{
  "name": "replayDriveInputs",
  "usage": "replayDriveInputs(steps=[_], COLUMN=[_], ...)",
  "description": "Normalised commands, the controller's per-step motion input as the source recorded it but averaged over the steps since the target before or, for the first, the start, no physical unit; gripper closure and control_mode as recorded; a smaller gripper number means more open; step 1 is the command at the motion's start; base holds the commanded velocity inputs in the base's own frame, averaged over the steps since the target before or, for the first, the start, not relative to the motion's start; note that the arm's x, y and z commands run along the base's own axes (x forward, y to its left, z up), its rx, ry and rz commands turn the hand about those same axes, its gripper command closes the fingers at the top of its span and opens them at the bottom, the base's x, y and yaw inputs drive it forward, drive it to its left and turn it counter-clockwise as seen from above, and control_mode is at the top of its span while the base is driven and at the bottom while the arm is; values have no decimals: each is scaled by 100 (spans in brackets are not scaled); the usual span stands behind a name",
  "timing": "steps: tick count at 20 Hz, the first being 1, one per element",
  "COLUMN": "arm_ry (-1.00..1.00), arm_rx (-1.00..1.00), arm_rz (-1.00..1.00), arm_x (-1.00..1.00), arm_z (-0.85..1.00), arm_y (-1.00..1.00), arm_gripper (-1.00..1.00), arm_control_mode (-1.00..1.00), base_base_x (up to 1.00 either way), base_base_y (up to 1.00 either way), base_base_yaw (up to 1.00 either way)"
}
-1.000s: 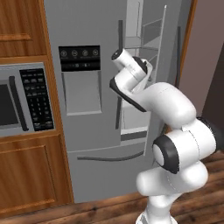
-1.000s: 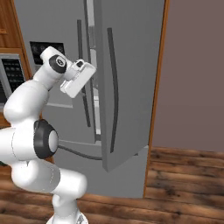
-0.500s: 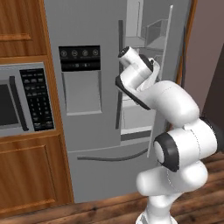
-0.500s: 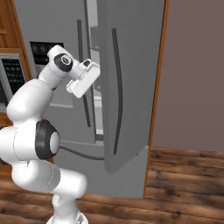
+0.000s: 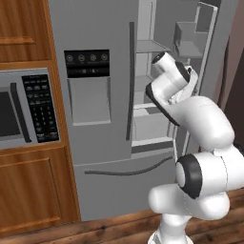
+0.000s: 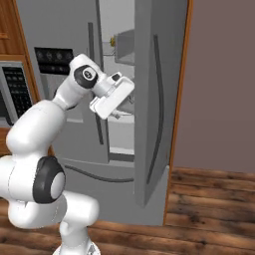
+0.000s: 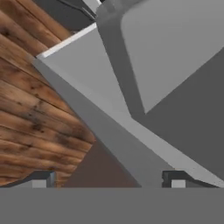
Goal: Retrieve the butter from the fridge and place it on a plate on the dining table. Then retrieve the butter knife by the fridge and place it near the plate.
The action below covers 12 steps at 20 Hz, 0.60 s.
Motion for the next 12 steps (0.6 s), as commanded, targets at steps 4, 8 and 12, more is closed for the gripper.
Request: replayDriveInputs(steps=[4,8,12], arm_ry=[0,0,-10], arm_rx=[0,0,-3], arm_rz=[-4,0,-5], arm_x=[-53,-23,-83], arm_z=[-6,-3,10], arm_y=[-100,-100,-23], arm_gripper=[-100,-100,-100], arm_control_mode=[-100,-100,-100], base_base_x=[0,0,0], base_base_y=[0,0,0], base_base_yaw=[0,0,0])
